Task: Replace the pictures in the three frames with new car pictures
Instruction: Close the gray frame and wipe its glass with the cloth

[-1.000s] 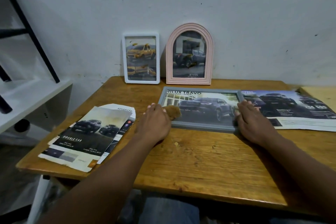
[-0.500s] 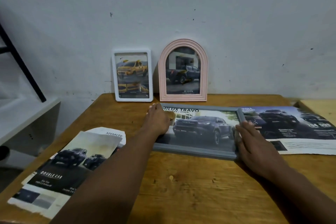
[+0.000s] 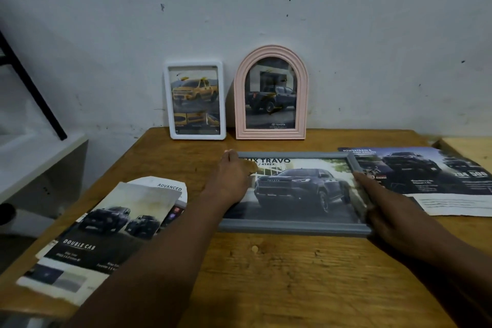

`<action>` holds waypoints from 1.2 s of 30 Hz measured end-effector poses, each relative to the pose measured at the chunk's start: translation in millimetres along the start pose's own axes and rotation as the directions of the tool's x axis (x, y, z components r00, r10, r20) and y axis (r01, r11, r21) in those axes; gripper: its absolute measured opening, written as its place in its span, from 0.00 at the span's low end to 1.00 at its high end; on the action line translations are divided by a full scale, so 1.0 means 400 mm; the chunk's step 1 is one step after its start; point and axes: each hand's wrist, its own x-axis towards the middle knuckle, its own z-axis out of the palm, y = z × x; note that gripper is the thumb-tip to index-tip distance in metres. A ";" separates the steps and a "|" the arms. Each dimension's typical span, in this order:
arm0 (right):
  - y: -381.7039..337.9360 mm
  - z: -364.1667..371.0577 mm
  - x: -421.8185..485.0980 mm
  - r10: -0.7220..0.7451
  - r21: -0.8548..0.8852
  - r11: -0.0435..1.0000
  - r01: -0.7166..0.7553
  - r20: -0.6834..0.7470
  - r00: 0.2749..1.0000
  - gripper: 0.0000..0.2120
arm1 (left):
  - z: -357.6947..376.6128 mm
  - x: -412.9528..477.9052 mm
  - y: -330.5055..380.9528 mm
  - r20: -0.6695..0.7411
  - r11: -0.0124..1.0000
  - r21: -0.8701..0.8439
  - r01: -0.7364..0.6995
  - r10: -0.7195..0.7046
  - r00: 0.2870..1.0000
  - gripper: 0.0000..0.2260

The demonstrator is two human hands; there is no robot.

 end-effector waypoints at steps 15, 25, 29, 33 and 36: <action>-0.111 0.050 0.063 0.187 -0.007 0.982 -0.189 -0.118 0.975 0.30 | -0.046 -0.064 0.014 -0.256 0.973 0.224 0.064 -0.005 0.967 0.11; -0.125 0.054 0.055 0.111 -0.062 0.990 -0.123 -0.177 0.978 0.20 | -0.029 0.089 0.028 -0.338 0.999 0.049 -0.015 0.031 0.941 0.08; -0.110 0.038 0.071 0.096 -0.151 0.983 -0.101 -0.038 0.995 0.21 | -0.012 0.100 -0.016 -0.347 0.985 -0.067 -0.159 0.127 0.929 0.17; -0.154 0.002 0.164 0.093 -0.280 0.957 -0.074 0.057 0.994 0.24 | -0.024 0.062 -0.067 -0.282 0.964 -0.139 -0.226 0.180 0.942 0.30; -0.260 0.028 0.296 -0.176 -0.218 0.960 0.177 0.026 0.984 0.25 | -0.024 0.026 -0.090 -0.262 0.973 -0.142 -0.185 0.143 0.954 0.32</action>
